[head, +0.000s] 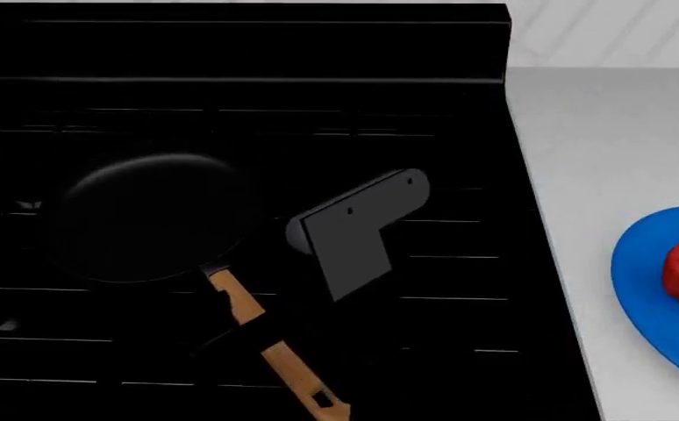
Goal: Pick up the pan and dump the vegetables in it onto the plate. Then return the pan to the stove.
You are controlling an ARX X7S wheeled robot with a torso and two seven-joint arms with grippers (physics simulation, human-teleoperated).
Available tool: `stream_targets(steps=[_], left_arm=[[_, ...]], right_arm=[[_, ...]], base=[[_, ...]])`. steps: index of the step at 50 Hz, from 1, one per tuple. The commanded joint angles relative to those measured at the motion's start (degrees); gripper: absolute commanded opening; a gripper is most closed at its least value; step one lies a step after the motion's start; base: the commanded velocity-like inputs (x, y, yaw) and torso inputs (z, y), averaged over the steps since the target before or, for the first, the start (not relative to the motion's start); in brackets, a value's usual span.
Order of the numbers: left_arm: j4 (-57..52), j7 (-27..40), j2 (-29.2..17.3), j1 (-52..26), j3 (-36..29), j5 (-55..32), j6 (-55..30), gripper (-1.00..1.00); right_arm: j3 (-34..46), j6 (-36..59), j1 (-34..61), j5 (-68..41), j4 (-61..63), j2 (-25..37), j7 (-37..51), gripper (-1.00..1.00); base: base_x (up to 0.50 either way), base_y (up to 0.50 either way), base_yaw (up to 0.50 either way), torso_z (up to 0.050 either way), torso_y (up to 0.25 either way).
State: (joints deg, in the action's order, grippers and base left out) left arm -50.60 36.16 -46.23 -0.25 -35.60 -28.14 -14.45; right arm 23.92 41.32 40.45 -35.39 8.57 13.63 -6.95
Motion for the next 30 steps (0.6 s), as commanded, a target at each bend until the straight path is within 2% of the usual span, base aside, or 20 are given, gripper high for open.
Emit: stream_targets(steps=[1, 9, 16, 30], left_arm=[[0.0, 0.4, -0.3, 0.2, 0.3, -0.2, 0.3, 1.00], [-1.1, 1.4, -1.4, 0.2, 1.4, -1.1, -0.1, 1.00], [-2.3, 2.5, -2.5, -0.7, 2.7, -2.6, -1.4, 1.00], [-1.7, 2.3, -1.8, -3.5, 3.0, -4.3, -3.2, 1.00]], right_arm=[[-3.1, 5.0, -2.1, -3.9, 14.2, 2.8, 6.1, 1.00], [-6.1, 9.4, -5.2, -7.1, 27.1, 6.0, 12.2, 1.00], [-13.2, 15.5, -8.2, -15.0, 37.3, 9.7, 18.5, 1.00], [-24.6, 18.5, -13.8, -26.6, 46.6, 14.4, 26.9, 1.00]], base=[[0.00, 0.00, 0.00, 0.000, 0.000], [0.00, 0.00, 0.00, 0.000, 0.000], [0.00, 0.00, 0.00, 0.000, 0.000], [0.00, 0.00, 0.00, 0.000, 0.000]])
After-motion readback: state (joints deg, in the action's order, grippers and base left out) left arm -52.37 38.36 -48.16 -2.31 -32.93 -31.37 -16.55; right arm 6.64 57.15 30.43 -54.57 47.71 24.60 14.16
